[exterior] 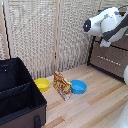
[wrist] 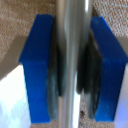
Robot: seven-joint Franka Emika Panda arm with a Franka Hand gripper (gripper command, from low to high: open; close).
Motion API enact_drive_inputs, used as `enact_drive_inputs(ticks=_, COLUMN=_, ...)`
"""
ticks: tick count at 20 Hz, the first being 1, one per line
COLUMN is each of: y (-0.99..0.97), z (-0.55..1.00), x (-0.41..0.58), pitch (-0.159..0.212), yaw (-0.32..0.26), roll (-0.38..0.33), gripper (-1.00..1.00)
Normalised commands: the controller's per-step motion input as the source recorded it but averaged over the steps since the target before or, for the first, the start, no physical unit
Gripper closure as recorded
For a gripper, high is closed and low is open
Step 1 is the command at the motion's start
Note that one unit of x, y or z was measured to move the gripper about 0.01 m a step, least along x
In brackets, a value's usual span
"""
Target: Locate and clasp the grip of the topmost drawer. Steadily and circumspectly yank the drawer open. Discover and seize the nutrition bar using your clamp. Deposit the nutrition bar in the accessible drawer. Unclench the nutrition bar.
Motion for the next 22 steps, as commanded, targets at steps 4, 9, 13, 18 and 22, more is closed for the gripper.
enact_drive_inputs(ticks=4, y=0.77, z=-0.02, x=0.000, pitch=0.016, yaw=-0.042, roll=0.179, gripper=1.00)
enact_drive_inputs(ticks=9, y=0.83, z=-0.09, x=0.000, pitch=0.010, yaw=-0.019, roll=0.161, gripper=1.00)
enact_drive_inputs(ticks=13, y=0.84, z=-0.15, x=0.000, pitch=0.008, yaw=-0.027, roll=0.142, gripper=1.00)
enact_drive_inputs(ticks=18, y=0.87, z=-0.22, x=0.000, pitch=0.000, yaw=-0.027, roll=0.114, gripper=1.00)
enact_drive_inputs(ticks=22, y=0.81, z=-0.24, x=0.011, pitch=0.000, yaw=-0.038, roll=0.096, gripper=1.00)
